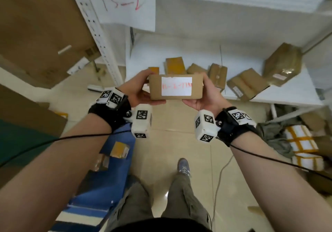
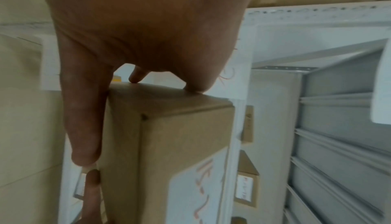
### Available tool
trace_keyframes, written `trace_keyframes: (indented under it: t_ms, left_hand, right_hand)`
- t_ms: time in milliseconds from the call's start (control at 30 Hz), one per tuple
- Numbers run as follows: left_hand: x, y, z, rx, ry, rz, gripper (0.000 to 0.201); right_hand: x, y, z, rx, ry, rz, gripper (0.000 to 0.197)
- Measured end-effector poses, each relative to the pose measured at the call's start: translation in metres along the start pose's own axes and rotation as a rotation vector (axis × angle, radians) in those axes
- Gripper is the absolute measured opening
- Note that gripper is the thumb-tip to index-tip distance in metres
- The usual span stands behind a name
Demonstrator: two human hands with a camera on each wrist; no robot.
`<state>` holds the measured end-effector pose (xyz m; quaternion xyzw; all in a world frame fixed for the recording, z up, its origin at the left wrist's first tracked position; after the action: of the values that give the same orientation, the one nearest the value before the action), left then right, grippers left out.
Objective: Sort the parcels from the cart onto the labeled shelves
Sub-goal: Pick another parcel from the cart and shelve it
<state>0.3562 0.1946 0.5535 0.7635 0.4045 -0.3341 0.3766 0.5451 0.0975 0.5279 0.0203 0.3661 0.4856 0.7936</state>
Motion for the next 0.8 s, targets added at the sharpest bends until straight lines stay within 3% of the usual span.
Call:
trace_keyframes:
  t_ms: [200,333,400,500,633,800]
  left_hand:
    - [-0.059,0.048,-0.059,0.106,0.136,0.061,0.062]
    - [-0.094,0.084,-0.092,0.188,0.235,0.112,0.063]
    - [-0.106,0.099,-0.104,0.236,0.282,0.134,0.062]
    - [-0.121,0.120,-0.115,0.320,0.327,0.160,0.046]
    - [-0.134,0.148,-0.130,0.402,0.409,0.200,0.033]
    - [-0.139,0.183,-0.142,0.471,0.503,0.274,0.031]
  right_hand:
    - [-0.044,0.021,0.083,0.052,-0.150,0.034,0.063]
    - [-0.082,0.030,0.133,0.086,-0.281,0.096,0.040]
    - [-0.097,0.030,0.153,0.092,-0.330,0.119,0.038]
    - [-0.112,0.027,0.176,0.061,-0.384,0.123,0.044]
    - [-0.127,0.011,0.205,-0.001,-0.493,0.056,0.067]
    - [-0.133,-0.013,0.234,-0.048,-0.626,-0.032,0.079]
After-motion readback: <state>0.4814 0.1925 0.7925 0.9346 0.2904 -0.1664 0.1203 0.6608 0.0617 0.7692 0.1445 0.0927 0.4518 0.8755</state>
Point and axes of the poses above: each hand's wrist, its own x-axis towards the middle knuckle, its own y-axis out of the palm, z = x × y, the point moved 4 cm from there along x, towards the middle knuckle, and after that the axes turned 9 degrees about -y, right-handed, at the moved point
